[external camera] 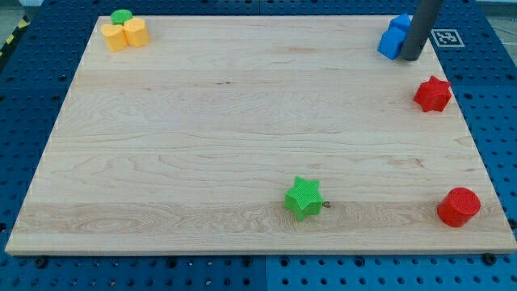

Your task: Slightly push the red star vertically below the blue cube

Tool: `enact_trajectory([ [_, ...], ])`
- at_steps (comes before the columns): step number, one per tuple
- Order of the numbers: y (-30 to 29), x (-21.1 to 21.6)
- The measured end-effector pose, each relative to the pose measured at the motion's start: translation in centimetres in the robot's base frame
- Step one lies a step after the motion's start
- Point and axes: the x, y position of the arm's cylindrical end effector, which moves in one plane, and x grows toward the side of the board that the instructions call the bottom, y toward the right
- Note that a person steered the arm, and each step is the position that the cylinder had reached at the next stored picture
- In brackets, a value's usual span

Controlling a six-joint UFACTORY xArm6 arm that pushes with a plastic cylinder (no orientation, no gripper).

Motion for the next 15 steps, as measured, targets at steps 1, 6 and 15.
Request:
enact_trajectory([
  [1,0.5,-0.2],
  [6,-1.7,4.2],
  [15,-2.3,-1.2],
])
